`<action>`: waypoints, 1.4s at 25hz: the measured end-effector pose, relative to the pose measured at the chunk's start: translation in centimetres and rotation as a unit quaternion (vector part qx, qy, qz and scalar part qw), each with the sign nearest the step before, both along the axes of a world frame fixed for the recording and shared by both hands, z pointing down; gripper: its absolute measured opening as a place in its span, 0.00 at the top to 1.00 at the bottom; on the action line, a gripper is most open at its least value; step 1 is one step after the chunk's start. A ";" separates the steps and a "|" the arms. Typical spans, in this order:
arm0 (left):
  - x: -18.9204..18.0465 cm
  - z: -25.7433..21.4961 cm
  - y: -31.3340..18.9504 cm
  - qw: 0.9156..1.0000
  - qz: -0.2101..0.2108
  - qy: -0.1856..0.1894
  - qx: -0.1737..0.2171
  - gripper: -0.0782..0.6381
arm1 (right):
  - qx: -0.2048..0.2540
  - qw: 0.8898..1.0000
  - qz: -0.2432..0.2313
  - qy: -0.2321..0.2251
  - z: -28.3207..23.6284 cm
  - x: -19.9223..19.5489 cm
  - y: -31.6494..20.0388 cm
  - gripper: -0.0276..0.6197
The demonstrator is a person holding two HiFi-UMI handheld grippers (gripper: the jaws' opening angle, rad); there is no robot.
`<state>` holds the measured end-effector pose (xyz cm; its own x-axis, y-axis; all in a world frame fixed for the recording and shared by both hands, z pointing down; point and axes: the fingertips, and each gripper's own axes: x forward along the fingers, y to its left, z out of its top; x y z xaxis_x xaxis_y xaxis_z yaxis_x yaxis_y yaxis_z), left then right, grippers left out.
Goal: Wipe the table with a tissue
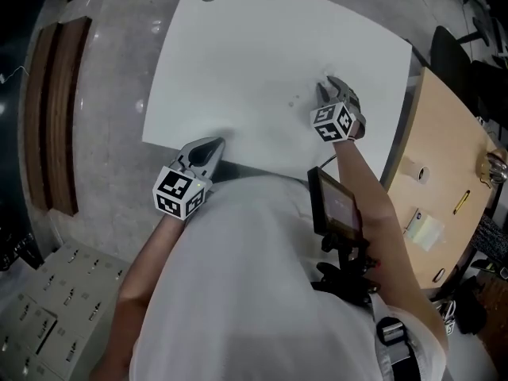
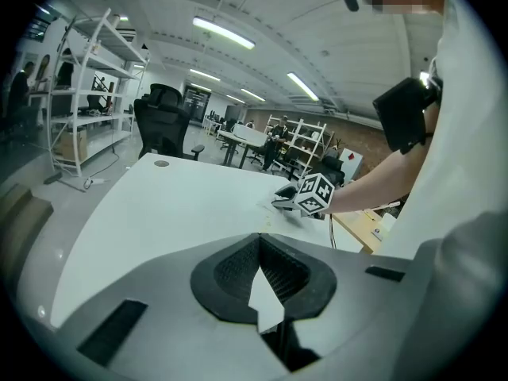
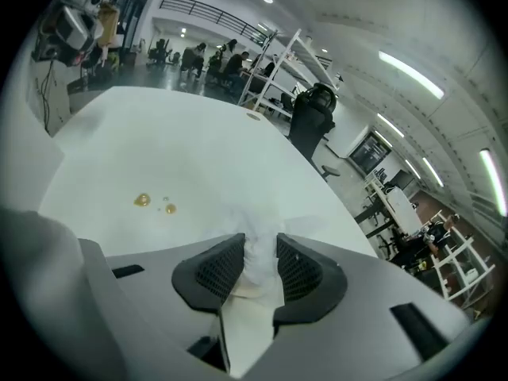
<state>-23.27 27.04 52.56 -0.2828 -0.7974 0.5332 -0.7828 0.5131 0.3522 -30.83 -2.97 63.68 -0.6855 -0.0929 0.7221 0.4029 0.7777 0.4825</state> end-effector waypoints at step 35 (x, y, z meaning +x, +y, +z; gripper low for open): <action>-1.4 -0.5 0.5 1.000 0.023 -0.009 0.012 0.88 | -0.189 0.980 0.062 0.019 -1.0 1.3 5.0 0.68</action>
<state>-24.69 27.51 52.09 -0.2541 -0.8223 0.5092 -0.8115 0.4677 0.3504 -29.49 2.07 62.66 -0.6580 0.1049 0.7457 0.3057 0.9422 0.1373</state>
